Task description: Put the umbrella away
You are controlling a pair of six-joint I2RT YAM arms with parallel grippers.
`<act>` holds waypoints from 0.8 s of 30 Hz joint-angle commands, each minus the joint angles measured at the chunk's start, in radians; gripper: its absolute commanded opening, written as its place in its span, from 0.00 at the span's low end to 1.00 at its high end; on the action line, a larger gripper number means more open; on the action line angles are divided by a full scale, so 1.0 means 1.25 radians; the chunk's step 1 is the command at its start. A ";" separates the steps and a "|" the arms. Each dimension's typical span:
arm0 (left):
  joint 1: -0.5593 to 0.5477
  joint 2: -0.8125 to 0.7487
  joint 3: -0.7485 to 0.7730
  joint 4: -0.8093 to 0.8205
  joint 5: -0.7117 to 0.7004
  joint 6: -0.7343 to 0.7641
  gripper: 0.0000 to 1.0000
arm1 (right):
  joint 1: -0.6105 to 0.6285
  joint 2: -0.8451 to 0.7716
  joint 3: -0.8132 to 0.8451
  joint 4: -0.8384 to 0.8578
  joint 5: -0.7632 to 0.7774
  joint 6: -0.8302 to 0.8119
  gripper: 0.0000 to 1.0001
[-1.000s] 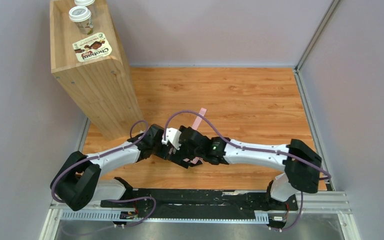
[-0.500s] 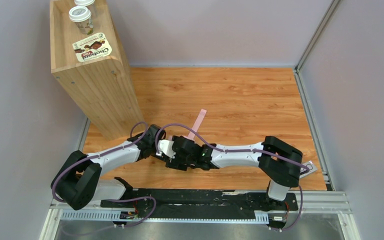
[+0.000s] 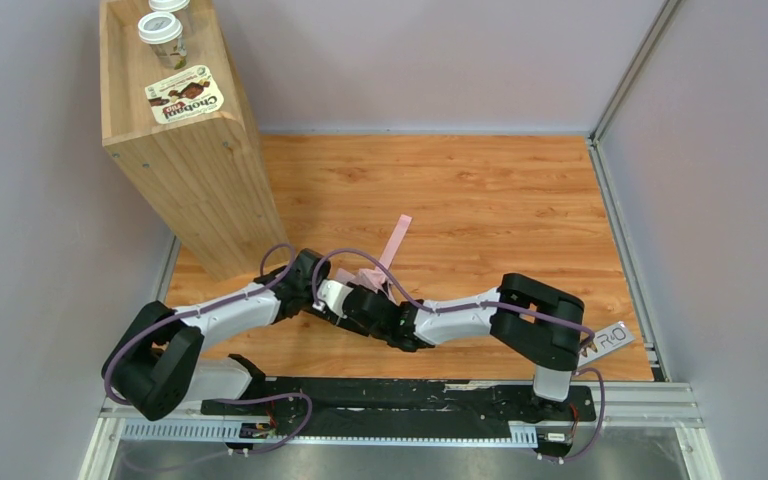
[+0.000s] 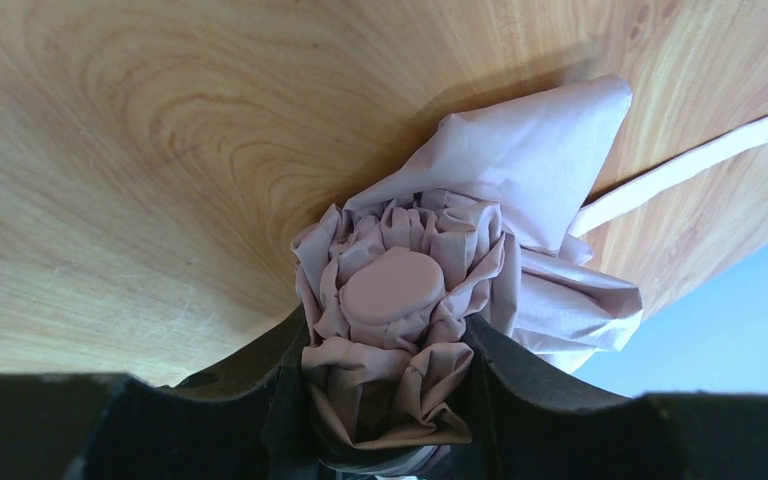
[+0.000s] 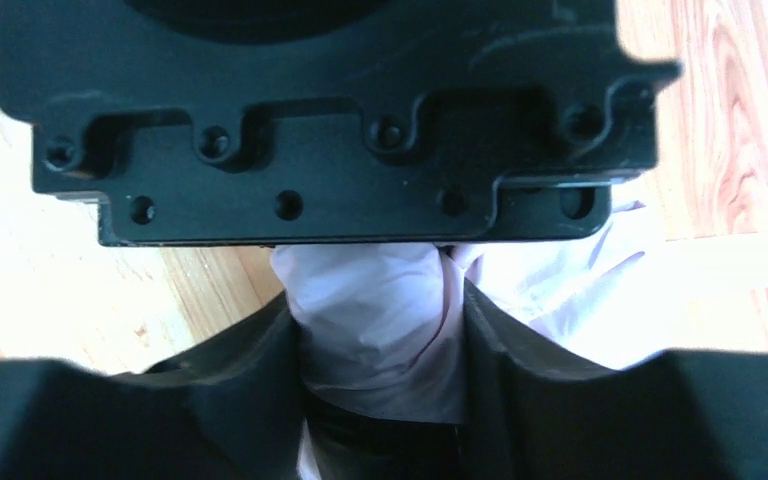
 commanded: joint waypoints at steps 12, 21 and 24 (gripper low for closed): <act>0.023 -0.073 -0.112 0.071 -0.049 0.148 0.16 | -0.120 0.084 -0.073 -0.068 -0.274 0.224 0.00; 0.051 -0.176 -0.181 0.233 -0.048 0.289 0.79 | -0.260 0.084 -0.073 -0.051 -0.600 0.352 0.00; 0.053 -0.175 -0.198 0.233 -0.039 0.275 0.79 | -0.310 0.090 -0.062 -0.045 -0.695 0.404 0.00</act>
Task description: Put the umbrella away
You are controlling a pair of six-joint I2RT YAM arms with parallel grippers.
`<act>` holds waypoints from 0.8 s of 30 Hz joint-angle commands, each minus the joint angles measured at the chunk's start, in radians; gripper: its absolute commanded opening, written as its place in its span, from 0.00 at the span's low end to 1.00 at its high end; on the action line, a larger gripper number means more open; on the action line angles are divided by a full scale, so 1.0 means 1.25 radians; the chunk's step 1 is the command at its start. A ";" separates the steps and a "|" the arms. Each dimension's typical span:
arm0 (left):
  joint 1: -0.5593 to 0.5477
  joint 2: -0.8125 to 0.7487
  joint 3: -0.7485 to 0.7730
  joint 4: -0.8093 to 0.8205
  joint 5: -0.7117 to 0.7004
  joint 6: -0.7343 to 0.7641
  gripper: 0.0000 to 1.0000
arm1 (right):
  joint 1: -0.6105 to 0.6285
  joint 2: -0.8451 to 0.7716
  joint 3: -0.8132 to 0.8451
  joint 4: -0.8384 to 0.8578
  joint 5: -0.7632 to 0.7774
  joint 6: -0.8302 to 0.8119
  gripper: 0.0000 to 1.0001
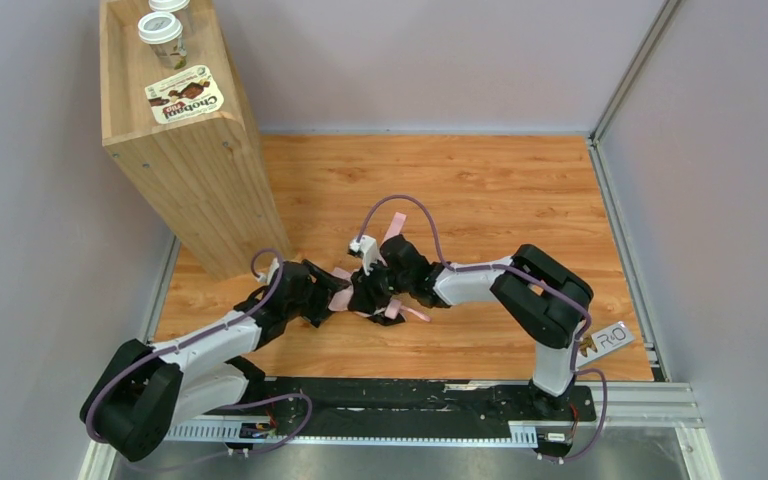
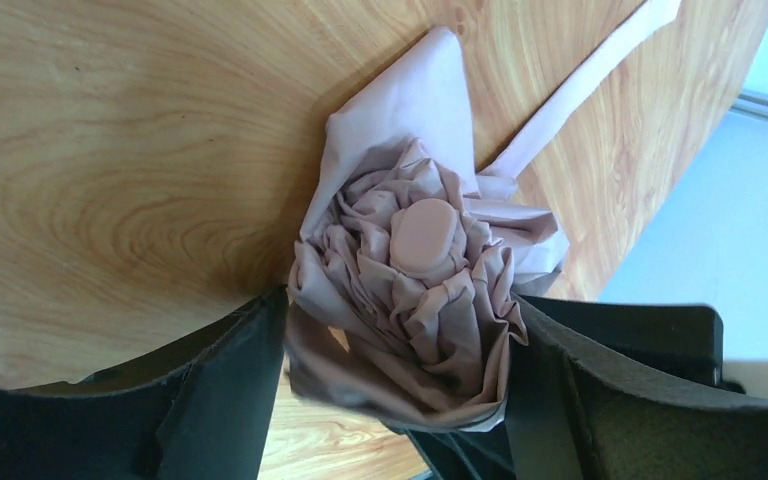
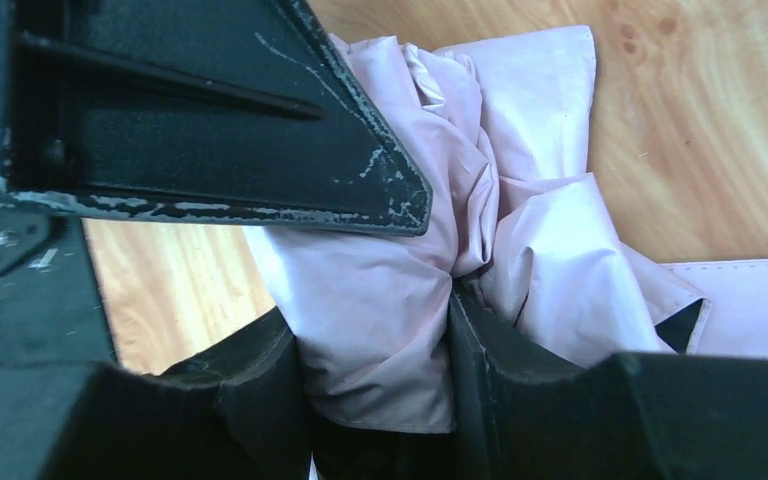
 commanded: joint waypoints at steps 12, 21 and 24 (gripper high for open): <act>-0.001 0.273 0.014 0.100 0.089 0.010 0.60 | -0.100 0.159 0.079 -0.194 -0.359 0.203 0.00; -0.001 0.268 0.042 -0.002 0.089 0.029 0.00 | -0.101 0.076 0.117 -0.341 -0.210 0.146 0.14; -0.002 0.285 0.062 -0.061 0.102 0.037 0.00 | -0.097 0.017 0.122 -0.393 -0.126 0.132 0.45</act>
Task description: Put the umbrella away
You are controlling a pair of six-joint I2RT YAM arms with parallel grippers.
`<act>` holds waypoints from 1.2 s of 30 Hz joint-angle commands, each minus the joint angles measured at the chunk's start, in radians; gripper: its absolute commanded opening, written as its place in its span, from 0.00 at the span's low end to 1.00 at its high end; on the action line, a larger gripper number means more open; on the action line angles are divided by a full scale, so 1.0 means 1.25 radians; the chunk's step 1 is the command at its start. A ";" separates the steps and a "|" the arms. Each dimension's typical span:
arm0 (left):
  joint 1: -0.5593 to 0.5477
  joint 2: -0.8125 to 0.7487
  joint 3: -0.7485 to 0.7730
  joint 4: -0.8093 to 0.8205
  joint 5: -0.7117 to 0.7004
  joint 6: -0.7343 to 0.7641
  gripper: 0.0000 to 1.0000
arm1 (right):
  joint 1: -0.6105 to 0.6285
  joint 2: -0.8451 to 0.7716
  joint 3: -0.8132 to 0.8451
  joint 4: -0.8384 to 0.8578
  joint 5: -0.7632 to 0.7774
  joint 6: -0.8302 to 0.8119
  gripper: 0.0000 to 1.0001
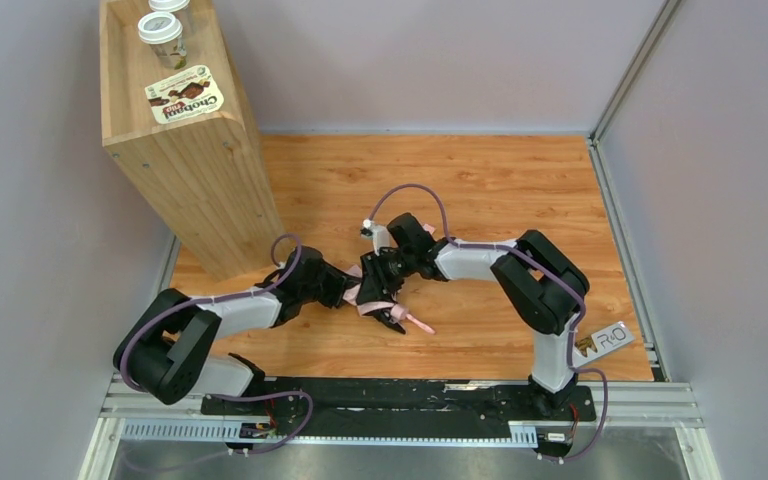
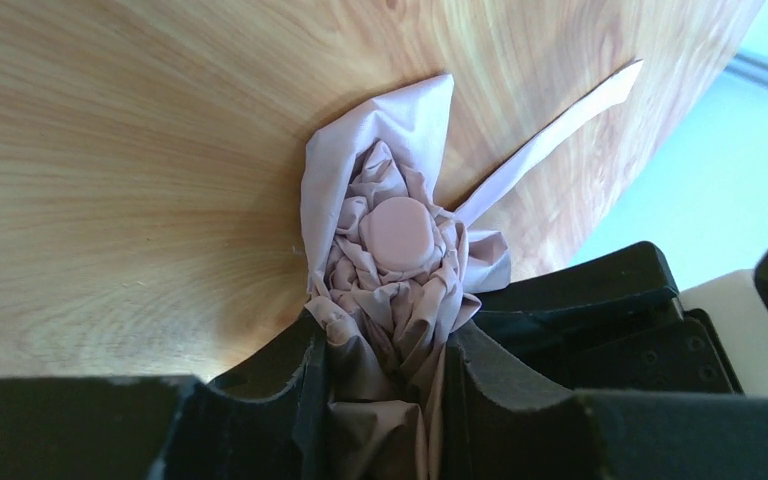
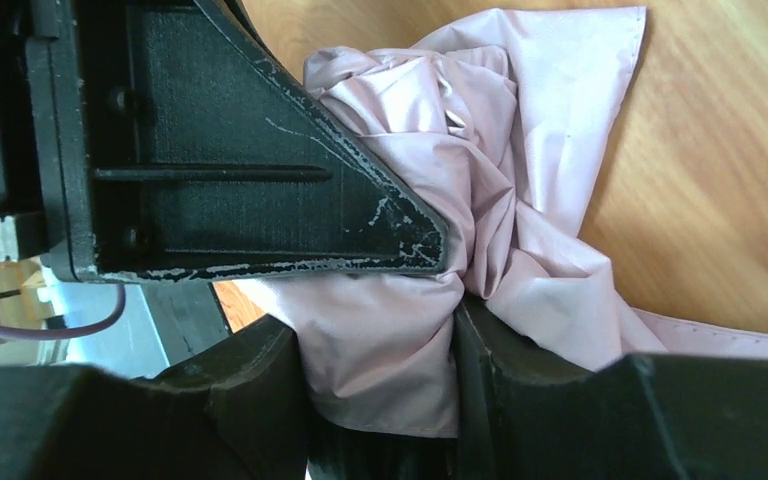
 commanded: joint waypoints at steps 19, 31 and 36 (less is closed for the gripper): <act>-0.005 0.095 0.067 -0.392 0.040 0.071 0.00 | 0.340 -0.106 -0.005 -0.137 0.890 -0.343 0.89; -0.006 0.081 0.098 -0.444 0.024 0.109 0.00 | 0.320 -0.026 -0.039 -0.100 0.975 -0.291 0.17; -0.005 0.062 0.110 -0.435 0.011 0.149 0.01 | 0.269 -0.044 -0.089 -0.078 0.797 -0.237 0.00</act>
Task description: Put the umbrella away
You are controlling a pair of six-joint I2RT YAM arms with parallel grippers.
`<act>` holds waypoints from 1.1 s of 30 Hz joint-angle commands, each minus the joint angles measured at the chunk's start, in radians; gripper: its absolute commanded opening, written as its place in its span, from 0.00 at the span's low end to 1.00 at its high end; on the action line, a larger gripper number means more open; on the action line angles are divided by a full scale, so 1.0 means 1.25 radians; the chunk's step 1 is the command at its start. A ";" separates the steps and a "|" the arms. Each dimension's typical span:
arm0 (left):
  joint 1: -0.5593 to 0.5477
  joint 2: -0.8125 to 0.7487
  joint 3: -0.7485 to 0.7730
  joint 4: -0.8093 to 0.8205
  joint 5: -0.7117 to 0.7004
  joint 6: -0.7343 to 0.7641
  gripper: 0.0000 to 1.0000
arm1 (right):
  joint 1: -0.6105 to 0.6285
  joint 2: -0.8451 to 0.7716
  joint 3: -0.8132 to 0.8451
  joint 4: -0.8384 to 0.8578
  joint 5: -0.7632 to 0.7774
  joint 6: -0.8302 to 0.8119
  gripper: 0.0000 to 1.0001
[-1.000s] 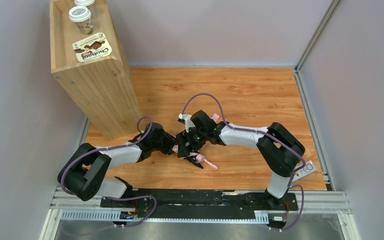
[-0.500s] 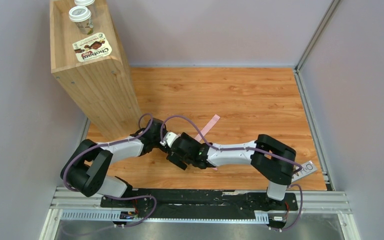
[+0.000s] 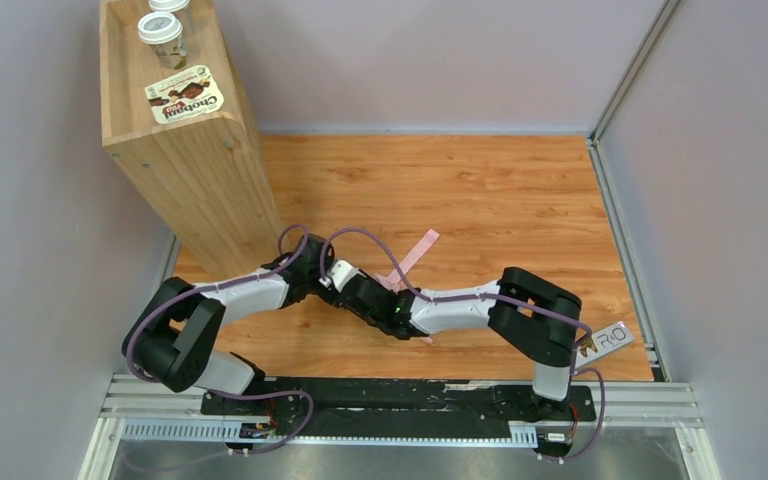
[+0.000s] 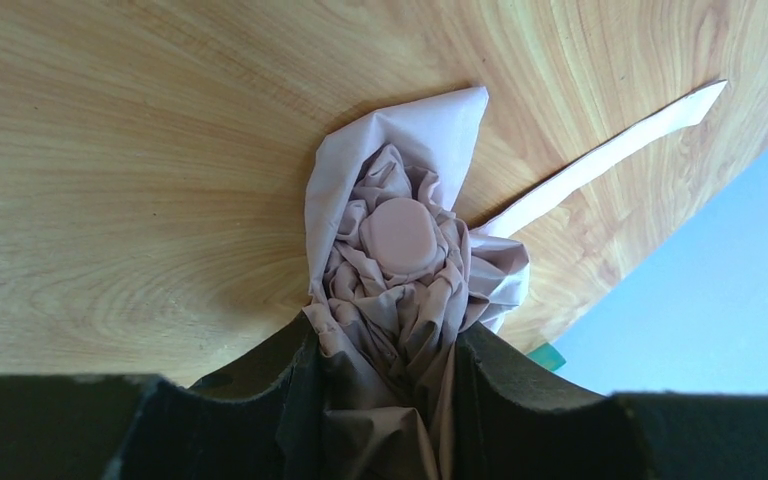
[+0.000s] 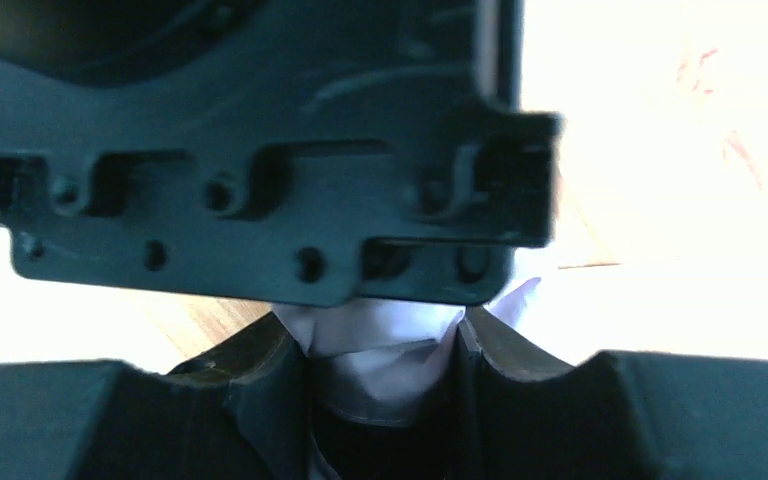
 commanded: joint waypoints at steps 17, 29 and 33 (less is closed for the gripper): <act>0.027 -0.183 -0.105 -0.055 -0.072 0.222 0.79 | -0.310 0.027 -0.169 0.133 -0.718 0.196 0.00; -0.008 -0.027 -0.070 0.032 -0.036 0.220 0.78 | -0.393 0.144 -0.091 0.134 -0.990 0.264 0.00; -0.014 0.027 -0.065 0.067 -0.023 0.207 0.69 | -0.409 0.161 -0.070 0.129 -1.033 0.284 0.00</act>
